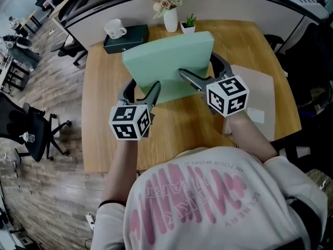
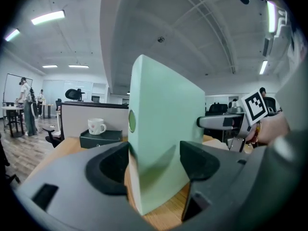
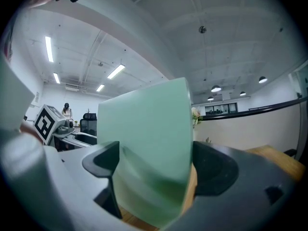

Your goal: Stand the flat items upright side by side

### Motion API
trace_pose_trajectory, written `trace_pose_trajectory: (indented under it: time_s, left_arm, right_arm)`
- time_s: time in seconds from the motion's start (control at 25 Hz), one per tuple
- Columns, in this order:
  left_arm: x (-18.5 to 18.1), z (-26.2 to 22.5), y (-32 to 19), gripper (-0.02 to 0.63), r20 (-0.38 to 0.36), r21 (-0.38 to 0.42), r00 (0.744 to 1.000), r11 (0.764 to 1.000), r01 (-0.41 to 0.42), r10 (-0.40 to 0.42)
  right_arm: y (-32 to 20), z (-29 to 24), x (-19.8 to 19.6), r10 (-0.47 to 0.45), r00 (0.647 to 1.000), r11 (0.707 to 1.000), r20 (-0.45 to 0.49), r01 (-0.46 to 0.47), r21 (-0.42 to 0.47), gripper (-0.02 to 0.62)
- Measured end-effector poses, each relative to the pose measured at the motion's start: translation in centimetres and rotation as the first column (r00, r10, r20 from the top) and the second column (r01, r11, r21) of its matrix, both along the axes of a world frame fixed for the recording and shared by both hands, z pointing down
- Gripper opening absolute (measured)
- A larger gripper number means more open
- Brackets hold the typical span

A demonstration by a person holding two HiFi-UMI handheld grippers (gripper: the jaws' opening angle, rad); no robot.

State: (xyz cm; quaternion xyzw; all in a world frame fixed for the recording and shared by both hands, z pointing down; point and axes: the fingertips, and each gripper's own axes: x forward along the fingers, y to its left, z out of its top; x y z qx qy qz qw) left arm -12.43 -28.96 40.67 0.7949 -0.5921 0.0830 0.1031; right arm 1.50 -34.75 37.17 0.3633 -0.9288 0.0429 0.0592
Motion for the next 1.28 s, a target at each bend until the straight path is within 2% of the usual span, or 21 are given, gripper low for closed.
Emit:
trace_pose_trajectory:
  time_s: [0.24, 0.4, 0.68, 0.8, 1.04, 1.28]
  left_arm:
    - [-0.3, 0.1, 0.2, 0.324, -0.023, 0.005, 1.0, 1.0, 0.007, -0.007]
    - [-0.7, 0.3, 0.6, 0.324, -0.035, -0.011, 0.999, 1.0, -0.007, 0.006]
    - [-1.1, -0.9, 1.4, 0.324, -0.053, -0.006, 0.995, 0.997, -0.081, 0.081]
    - [-1.3, -1.4, 1.9, 0.324, -0.066, -0.011, 0.991, 0.993, -0.114, 0.113]
    - [-1.6, -2.0, 2.2, 0.324, -0.076, -0.007, 0.986, 0.989, -0.15, 0.149]
    - [-1.5, -2.4, 3.3, 0.324, -0.095, -0.01, 0.98, 0.984, -0.176, 0.174]
  right_arm:
    - [0.1, 0.7, 0.0, 0.002, 0.999, 1.0, -0.041, -0.003, -0.017, 0.468]
    - [0.6, 1.0, -0.1, 0.018, 0.999, 0.998, -0.045, -0.021, -0.063, 0.483]
    - [1.3, 1.3, 0.1, 0.092, 0.994, 0.988, -0.056, -0.098, -0.118, 0.495]
    - [2.0, 1.4, 0.6, 0.128, 0.991, 0.979, -0.043, -0.133, -0.153, 0.497]
    - [2.6, 1.2, 1.7, 0.199, 0.98, 0.965, -0.021, -0.2, -0.168, 0.497]
    - [4.0, -0.2, 2.9, 0.247, 0.968, 0.956, 0.051, -0.235, -0.176, 0.497]
